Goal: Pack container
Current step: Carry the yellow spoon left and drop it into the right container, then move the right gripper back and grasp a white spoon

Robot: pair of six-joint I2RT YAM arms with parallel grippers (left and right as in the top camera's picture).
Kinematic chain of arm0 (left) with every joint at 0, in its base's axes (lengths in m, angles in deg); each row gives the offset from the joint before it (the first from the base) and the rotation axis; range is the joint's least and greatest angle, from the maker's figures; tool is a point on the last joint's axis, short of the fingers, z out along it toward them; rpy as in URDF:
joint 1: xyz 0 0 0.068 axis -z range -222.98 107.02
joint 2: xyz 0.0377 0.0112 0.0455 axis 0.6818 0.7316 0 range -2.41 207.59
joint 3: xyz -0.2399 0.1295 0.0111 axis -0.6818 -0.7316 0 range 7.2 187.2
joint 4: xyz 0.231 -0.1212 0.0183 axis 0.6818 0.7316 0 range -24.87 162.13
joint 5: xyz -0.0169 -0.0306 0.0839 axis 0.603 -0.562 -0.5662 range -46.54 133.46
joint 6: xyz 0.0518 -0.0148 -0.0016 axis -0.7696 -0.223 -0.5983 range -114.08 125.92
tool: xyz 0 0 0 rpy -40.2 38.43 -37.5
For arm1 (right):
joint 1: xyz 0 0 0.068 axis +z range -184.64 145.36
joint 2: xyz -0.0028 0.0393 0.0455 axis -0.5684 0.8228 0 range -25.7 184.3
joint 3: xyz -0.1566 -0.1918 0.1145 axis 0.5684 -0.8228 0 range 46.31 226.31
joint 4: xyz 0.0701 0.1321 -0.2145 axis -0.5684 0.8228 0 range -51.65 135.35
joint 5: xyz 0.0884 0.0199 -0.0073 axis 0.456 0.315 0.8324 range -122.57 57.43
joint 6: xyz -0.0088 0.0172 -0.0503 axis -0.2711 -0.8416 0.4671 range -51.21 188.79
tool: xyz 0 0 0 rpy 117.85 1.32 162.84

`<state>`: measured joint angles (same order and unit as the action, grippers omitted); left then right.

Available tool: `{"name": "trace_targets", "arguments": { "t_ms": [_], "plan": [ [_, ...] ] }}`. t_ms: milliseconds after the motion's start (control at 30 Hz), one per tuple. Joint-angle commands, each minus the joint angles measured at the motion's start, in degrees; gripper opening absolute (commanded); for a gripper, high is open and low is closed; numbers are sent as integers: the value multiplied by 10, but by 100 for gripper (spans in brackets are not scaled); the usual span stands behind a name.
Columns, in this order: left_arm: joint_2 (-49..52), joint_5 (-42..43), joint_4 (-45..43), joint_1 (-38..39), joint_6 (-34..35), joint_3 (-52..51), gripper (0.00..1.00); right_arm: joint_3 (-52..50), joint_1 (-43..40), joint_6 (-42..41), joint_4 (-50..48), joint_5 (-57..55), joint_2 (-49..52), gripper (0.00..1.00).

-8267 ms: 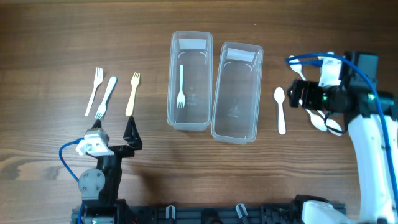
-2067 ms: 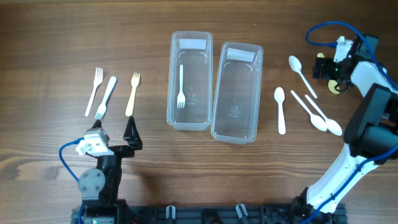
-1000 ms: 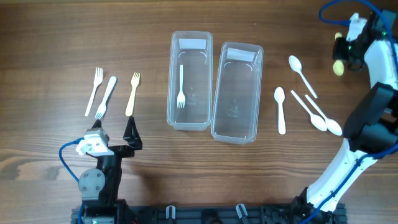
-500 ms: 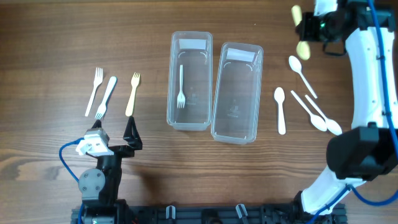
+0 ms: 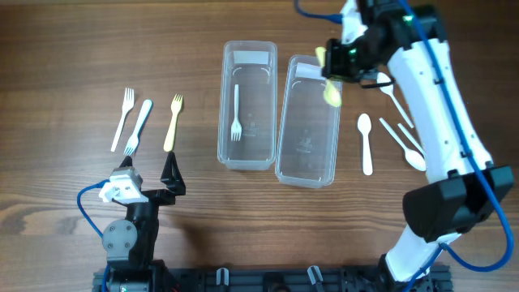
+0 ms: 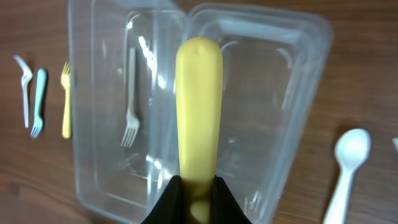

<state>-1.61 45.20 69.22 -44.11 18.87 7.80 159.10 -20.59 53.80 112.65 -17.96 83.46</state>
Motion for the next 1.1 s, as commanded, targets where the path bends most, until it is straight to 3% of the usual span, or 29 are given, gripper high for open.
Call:
{"name": "trace_targets", "arguments": {
  "t_ms": [0,100,200,333,500,667,867,1067],
  "plan": [
    [-4,-1,3,1,-5,-3,100,-25,18,-47,-1,-43,1,9],
    [-4,-1,3,1,-5,-3,100,-40,17,-47,-4,-43,1,14],
    [-4,-1,3,1,-5,-3,100,-47,18,-47,-12,-43,1,29],
    [-4,-1,3,1,-5,-3,100,-53,17,-45,-19,-42,1,64],
    [-4,-1,3,1,-5,-3,100,-50,6,-39,-56,-43,1,100],
    [-4,-1,3,1,-5,-3,100,-26,-88,53,-68,-56,-1,100],
    [-4,-1,3,1,-5,-3,100,-27,-191,317,-82,-56,20,100],
    [-4,-1,3,1,-5,-3,100,-27,-208,338,-78,-89,83,100]
  ]
}}
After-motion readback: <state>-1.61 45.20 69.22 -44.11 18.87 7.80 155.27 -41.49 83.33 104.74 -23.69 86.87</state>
